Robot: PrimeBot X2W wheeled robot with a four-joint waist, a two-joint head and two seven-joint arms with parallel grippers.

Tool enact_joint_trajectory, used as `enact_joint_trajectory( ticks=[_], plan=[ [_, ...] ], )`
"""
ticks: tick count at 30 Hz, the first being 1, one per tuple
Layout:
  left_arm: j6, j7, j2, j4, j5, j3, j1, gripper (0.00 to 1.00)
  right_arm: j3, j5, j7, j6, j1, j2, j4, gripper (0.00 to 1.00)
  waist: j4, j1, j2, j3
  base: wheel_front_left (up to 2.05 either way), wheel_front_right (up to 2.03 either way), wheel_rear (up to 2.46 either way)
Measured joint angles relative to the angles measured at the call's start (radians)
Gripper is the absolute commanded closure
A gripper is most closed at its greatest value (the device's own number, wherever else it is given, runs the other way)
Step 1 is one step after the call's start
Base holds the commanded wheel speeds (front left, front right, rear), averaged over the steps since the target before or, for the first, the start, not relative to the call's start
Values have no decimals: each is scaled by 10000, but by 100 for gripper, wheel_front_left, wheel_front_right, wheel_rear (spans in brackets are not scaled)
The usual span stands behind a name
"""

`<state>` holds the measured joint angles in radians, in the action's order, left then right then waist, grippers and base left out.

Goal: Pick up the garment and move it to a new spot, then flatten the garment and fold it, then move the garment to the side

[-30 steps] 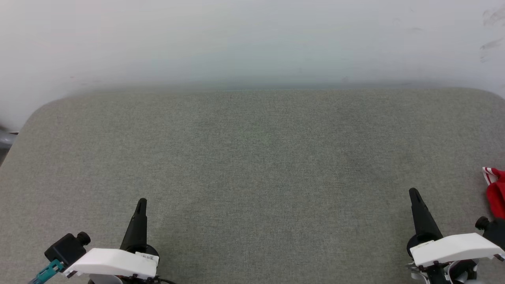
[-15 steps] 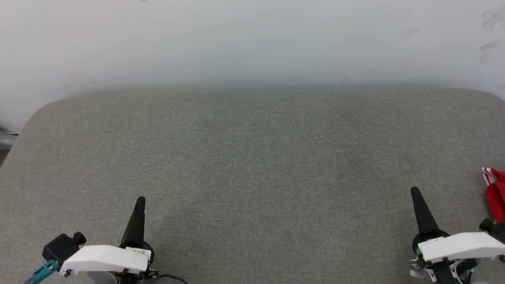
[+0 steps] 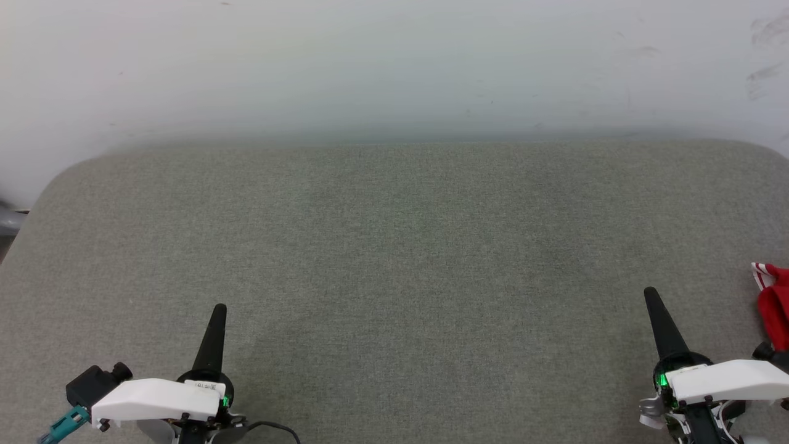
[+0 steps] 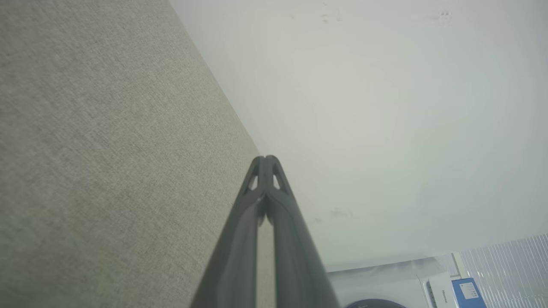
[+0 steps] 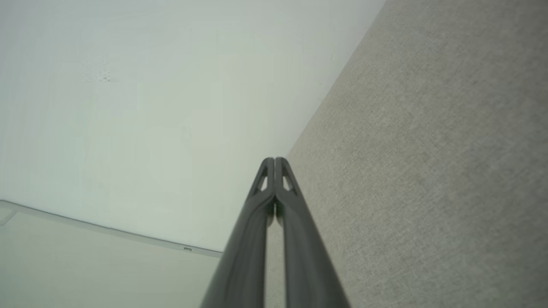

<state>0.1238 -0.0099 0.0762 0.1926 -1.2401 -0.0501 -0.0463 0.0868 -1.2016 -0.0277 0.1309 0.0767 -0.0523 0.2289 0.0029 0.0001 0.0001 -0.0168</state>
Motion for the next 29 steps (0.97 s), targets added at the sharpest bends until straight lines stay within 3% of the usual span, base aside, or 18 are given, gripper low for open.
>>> enact_joint_trajectory(
  ticks=[29],
  plan=[
    [42, 704, -98, 334, -2476, -291, -376, 100, 176, -2631, -568, 0, 121, 0, 96, 100, -17, 0, 0, 82, 0, 0, 0]
  ],
)
